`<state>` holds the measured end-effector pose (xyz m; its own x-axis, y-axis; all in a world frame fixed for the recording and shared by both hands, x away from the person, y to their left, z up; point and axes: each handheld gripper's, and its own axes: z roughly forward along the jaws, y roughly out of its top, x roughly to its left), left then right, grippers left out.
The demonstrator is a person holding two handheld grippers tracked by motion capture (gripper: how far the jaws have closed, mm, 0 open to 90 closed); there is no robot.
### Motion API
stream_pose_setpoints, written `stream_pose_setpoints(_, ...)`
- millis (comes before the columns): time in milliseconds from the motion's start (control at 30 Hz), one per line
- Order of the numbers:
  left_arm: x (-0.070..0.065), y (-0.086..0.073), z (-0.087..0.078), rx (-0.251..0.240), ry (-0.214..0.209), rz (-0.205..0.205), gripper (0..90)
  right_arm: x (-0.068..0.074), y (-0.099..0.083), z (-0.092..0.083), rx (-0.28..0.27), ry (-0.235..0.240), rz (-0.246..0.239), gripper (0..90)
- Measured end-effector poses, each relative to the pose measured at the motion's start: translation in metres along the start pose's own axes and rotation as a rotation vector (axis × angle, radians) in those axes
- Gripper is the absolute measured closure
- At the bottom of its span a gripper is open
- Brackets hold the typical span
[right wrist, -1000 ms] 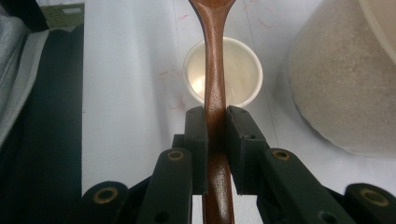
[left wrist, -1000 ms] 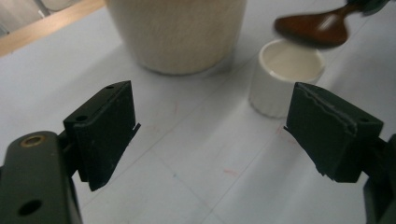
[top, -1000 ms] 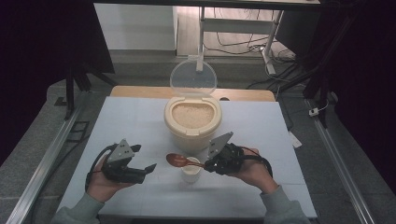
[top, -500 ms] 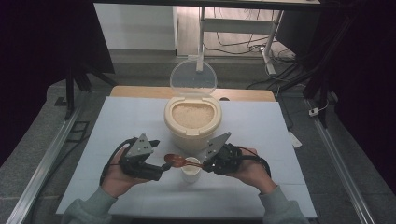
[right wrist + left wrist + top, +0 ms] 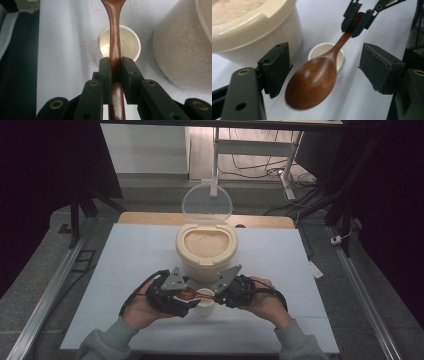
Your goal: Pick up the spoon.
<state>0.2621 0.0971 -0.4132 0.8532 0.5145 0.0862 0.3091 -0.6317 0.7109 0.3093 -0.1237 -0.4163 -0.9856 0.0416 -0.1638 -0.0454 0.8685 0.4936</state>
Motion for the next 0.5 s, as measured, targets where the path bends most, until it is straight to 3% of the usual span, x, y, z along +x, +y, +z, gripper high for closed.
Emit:
stream_pose_setpoints(100, -0.001, 0.002, 0.003, 0.026, -0.006, 0.011, 28.7, 0.003, 0.003, 0.002, 0.007, -0.008, -0.018, 78.4)
stream_pose_setpoints(300, -0.006, 0.007, 0.018, 0.126, -0.049, 0.045, 34.6, 0.007, 0.007, 0.005, 0.016, -0.014, -0.046, 78.4)
stream_pose_setpoints(500, -0.005, 0.009, 0.025, 0.154, -0.06, 0.056, 40.0, 0.008, 0.008, 0.006, 0.025, -0.016, -0.057, 78.4)
